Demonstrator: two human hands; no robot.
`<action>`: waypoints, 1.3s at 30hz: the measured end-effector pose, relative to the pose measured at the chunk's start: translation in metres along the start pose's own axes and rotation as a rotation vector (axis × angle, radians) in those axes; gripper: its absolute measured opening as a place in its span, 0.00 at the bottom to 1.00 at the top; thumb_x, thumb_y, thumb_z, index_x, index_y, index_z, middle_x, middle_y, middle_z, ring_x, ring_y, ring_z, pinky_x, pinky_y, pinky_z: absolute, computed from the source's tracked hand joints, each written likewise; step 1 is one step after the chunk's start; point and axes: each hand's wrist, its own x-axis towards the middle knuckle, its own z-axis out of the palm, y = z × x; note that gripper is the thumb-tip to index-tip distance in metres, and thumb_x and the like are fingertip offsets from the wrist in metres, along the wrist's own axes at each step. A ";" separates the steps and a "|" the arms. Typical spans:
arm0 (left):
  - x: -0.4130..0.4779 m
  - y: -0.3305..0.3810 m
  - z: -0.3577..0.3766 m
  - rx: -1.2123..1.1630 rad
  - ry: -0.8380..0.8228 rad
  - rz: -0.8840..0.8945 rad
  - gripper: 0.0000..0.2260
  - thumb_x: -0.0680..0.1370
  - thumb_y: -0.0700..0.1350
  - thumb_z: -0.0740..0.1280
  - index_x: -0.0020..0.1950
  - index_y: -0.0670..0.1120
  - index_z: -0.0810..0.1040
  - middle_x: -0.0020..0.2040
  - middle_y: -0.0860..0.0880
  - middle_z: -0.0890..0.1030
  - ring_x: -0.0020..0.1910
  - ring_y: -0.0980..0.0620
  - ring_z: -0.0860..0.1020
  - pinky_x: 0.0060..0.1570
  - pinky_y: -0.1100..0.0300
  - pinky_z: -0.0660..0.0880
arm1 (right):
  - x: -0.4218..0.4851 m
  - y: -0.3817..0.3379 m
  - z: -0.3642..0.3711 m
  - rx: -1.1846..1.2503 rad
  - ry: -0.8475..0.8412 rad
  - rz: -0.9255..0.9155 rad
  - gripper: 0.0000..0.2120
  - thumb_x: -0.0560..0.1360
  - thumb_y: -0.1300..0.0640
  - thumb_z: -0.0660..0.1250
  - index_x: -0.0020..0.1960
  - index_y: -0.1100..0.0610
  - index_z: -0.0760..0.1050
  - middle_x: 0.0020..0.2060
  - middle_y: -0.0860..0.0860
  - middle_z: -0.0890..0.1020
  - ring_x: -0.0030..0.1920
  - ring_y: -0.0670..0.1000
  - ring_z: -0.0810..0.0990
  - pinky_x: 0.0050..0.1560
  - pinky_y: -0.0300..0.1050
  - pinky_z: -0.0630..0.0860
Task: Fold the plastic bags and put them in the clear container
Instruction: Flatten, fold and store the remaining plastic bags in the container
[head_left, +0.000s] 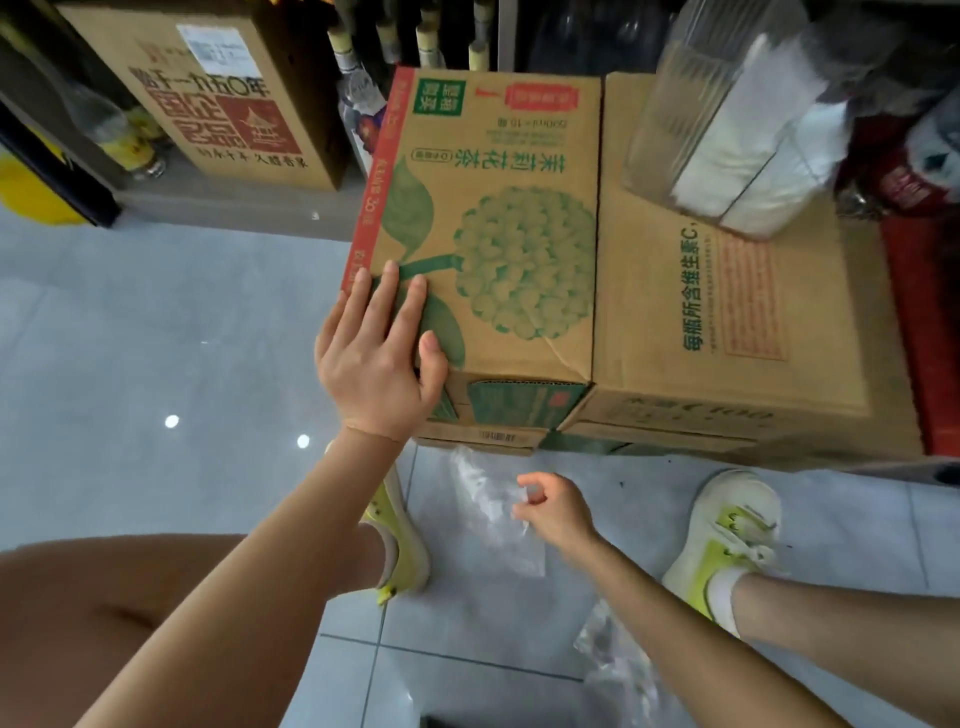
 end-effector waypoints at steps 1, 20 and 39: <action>0.000 0.002 -0.004 0.003 -0.058 -0.022 0.20 0.80 0.51 0.54 0.62 0.45 0.81 0.63 0.44 0.79 0.65 0.43 0.76 0.62 0.50 0.72 | -0.013 -0.011 -0.015 -0.030 -0.016 -0.066 0.18 0.70 0.60 0.73 0.59 0.55 0.78 0.35 0.41 0.74 0.43 0.48 0.76 0.46 0.40 0.71; 0.056 0.096 -0.138 -0.886 -0.685 -0.144 0.03 0.75 0.49 0.71 0.47 0.57 0.81 0.44 0.67 0.81 0.45 0.66 0.78 0.46 0.72 0.71 | -0.197 -0.155 -0.257 0.237 0.255 -0.589 0.05 0.71 0.60 0.73 0.42 0.50 0.82 0.37 0.46 0.84 0.42 0.45 0.80 0.45 0.36 0.74; 0.104 0.107 -0.136 -0.862 -0.286 -0.499 0.23 0.71 0.69 0.64 0.58 0.55 0.75 0.55 0.57 0.77 0.57 0.56 0.75 0.60 0.51 0.74 | -0.188 -0.188 -0.227 0.476 0.415 -0.655 0.12 0.74 0.60 0.70 0.53 0.45 0.75 0.53 0.47 0.80 0.39 0.43 0.79 0.38 0.35 0.75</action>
